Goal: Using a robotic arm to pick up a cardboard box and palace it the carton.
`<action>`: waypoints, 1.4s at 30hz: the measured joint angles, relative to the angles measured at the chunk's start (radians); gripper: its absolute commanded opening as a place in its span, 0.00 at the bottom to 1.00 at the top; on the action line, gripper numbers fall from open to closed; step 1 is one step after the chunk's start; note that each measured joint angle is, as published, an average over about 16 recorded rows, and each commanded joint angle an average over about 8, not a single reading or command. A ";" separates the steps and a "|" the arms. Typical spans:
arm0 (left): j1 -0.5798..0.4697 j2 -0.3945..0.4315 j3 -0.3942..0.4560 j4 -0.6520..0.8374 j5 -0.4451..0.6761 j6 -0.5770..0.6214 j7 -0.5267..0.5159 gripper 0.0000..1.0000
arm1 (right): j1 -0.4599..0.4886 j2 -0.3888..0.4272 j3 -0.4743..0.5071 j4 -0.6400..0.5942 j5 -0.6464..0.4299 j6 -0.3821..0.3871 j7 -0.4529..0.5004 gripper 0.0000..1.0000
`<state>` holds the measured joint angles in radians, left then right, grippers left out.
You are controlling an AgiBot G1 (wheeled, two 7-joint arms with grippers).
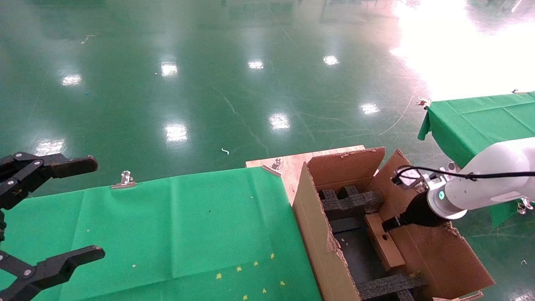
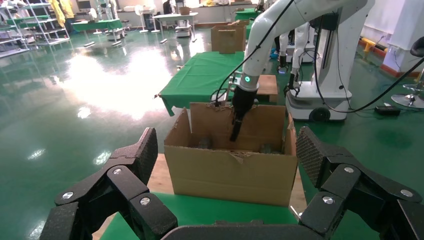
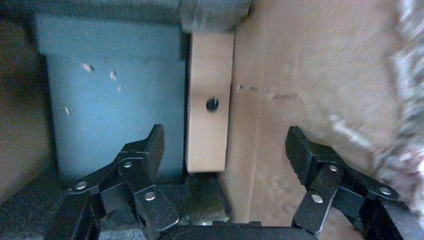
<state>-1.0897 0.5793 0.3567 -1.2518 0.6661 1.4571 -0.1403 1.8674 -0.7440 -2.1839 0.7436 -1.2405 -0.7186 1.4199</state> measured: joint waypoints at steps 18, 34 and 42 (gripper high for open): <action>0.000 0.000 0.000 0.000 0.000 0.000 0.000 1.00 | 0.255 0.118 0.167 0.272 0.138 -0.017 -0.133 1.00; 0.000 0.000 0.000 0.000 -0.001 0.000 0.000 1.00 | 0.317 0.177 0.277 0.397 0.257 -0.102 -0.226 1.00; 0.000 0.000 0.000 0.000 -0.001 0.000 0.000 1.00 | 0.229 0.171 0.394 0.402 0.272 -0.149 -0.297 1.00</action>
<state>-1.0895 0.5789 0.3567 -1.2517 0.6654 1.4570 -0.1402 2.0961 -0.5733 -1.7900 1.1456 -0.9688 -0.8671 1.1225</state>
